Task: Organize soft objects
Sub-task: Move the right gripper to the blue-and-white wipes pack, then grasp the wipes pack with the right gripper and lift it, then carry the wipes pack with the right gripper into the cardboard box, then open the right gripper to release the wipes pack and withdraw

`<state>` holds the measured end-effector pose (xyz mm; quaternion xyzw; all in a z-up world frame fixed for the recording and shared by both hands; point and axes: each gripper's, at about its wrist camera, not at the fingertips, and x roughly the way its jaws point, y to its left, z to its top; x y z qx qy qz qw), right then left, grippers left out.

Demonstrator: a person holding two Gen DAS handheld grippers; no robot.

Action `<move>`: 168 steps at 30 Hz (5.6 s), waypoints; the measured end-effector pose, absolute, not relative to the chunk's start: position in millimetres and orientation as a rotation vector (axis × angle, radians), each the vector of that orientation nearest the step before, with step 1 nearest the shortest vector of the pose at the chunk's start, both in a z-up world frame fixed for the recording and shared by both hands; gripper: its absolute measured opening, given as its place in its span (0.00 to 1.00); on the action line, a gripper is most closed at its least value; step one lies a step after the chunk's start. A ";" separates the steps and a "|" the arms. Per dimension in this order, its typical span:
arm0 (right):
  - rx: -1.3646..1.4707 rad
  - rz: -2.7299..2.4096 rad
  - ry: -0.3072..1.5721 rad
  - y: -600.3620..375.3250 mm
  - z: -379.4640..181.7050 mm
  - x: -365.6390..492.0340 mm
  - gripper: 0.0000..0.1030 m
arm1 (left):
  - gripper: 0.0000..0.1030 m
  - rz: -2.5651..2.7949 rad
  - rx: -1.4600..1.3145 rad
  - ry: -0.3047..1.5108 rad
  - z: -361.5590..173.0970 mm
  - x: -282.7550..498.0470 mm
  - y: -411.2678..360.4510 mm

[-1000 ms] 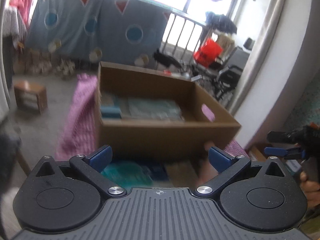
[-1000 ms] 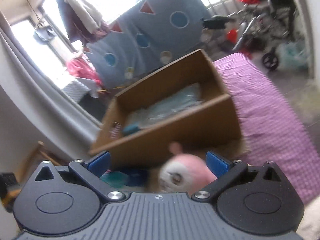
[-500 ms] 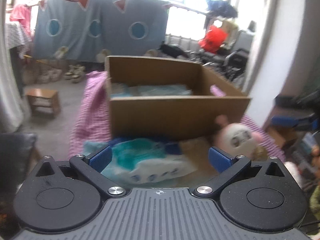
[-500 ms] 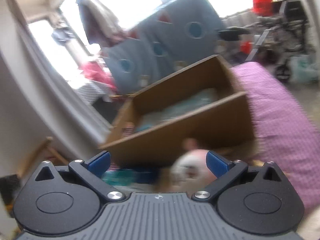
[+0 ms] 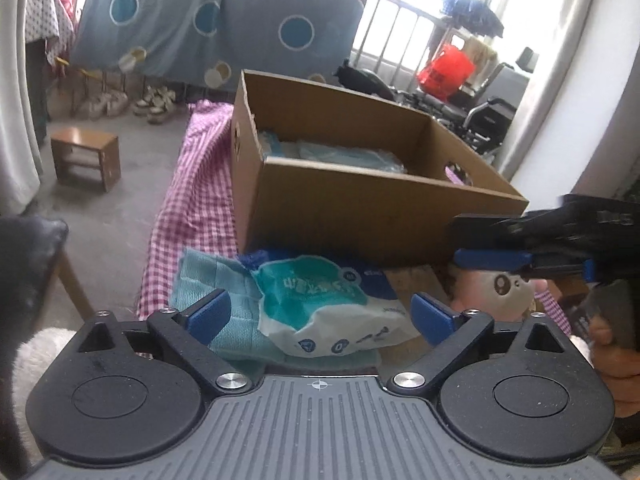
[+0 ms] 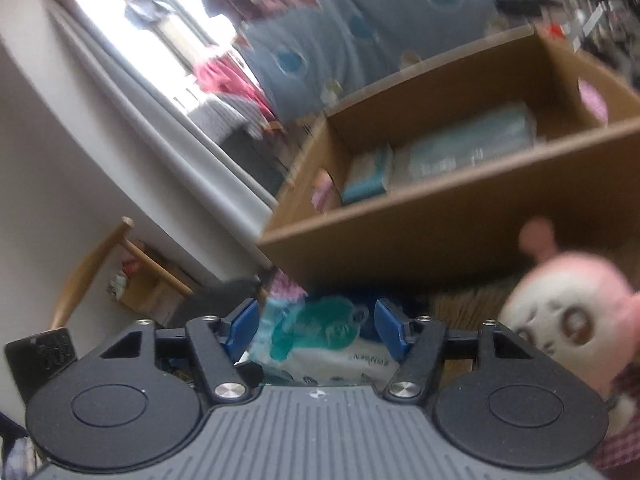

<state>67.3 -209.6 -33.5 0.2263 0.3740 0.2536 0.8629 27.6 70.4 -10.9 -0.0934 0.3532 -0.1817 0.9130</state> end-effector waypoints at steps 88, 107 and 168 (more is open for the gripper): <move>0.434 0.625 0.844 -221.2 38.2 210.5 0.45 | 0.98 -0.478 -0.063 0.649 68.4 144.8 -2.7; 0.353 0.585 1.326 -207.3 -70.6 309.1 0.47 | 0.97 -0.439 -0.026 0.866 13.9 174.5 14.1; 0.678 0.468 0.718 -311.2 -13.8 51.5 0.96 | 0.99 -0.472 -0.074 0.858 -13.0 51.7 24.9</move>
